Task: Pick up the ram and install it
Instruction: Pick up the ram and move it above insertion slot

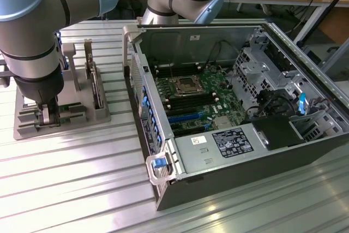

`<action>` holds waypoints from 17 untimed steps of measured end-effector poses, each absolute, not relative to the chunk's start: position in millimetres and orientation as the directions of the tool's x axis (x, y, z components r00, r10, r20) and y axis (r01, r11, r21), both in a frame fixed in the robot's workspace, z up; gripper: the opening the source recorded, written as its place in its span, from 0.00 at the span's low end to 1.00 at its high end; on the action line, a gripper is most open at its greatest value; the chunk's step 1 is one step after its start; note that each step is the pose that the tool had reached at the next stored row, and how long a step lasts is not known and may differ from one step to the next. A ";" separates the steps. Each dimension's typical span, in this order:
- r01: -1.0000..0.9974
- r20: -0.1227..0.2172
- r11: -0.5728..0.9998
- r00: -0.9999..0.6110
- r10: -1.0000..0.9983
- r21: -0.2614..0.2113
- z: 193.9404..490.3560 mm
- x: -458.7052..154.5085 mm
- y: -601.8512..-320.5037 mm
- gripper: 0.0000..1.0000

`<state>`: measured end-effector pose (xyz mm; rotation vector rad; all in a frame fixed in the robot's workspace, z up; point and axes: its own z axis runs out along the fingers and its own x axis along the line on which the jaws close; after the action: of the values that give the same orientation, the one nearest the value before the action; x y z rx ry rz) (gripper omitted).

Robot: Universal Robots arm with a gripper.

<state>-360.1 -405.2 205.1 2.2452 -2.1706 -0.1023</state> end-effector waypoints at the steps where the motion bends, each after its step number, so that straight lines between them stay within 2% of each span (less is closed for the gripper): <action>1: -0.998 -0.035 -0.035 0.033 -0.999 0.058 205.1 -360.1 -405.2 0.13; 11: -0.998 -0.036 -0.035 0.033 -0.999 0.058 205.8 -360.2 -405.2 0.13; 17: -0.998 -0.041 -0.035 0.033 -0.999 0.058 219.4 -360.1 -405.2 0.13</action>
<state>-360.1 -405.2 219.4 2.2480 -2.1729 -0.1082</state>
